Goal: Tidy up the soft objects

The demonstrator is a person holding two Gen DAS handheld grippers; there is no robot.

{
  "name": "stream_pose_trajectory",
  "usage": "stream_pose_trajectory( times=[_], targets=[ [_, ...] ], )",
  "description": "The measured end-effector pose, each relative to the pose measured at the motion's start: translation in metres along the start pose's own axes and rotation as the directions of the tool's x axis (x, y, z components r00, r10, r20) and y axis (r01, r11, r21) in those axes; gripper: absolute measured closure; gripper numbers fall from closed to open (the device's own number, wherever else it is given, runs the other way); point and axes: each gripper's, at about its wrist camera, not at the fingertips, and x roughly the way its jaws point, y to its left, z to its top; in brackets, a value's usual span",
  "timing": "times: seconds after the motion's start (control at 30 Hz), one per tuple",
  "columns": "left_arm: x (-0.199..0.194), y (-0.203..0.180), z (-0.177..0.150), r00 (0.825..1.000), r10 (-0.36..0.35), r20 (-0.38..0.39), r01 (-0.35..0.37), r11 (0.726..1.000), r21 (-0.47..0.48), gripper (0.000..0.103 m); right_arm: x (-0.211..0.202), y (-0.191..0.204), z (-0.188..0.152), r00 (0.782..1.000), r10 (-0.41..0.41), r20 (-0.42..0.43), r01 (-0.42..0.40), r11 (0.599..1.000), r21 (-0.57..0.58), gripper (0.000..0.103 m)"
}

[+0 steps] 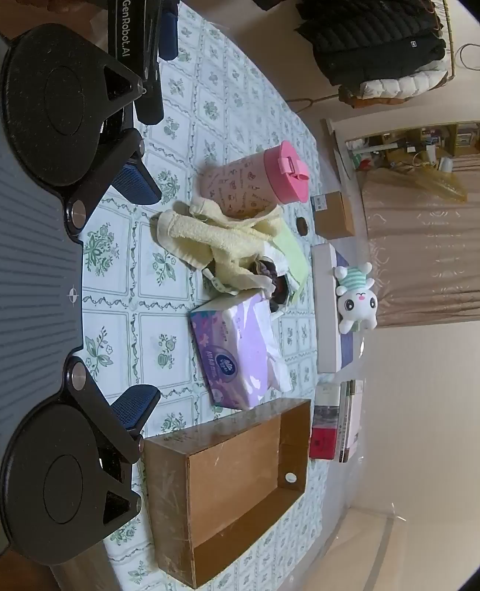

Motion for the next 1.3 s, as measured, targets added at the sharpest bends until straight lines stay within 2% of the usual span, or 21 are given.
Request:
stream_pose_trajectory(
  times=[0.27, 1.3],
  targets=[
    [0.0010, 0.0009, -0.0044, 1.000, -0.026, -0.016, 0.025, 0.999, -0.025, 0.001, 0.0005, -0.0009, -0.0013, 1.000, 0.004, 0.002, -0.004, 1.000, 0.005, 0.000],
    [0.0036, -0.0034, -0.0023, 1.000, -0.022, -0.017, 0.022, 1.000, -0.015, 0.001, 0.0033, -0.0043, -0.0043, 1.000, 0.002, -0.005, -0.002, 1.000, 0.007, 0.000]
  ],
)
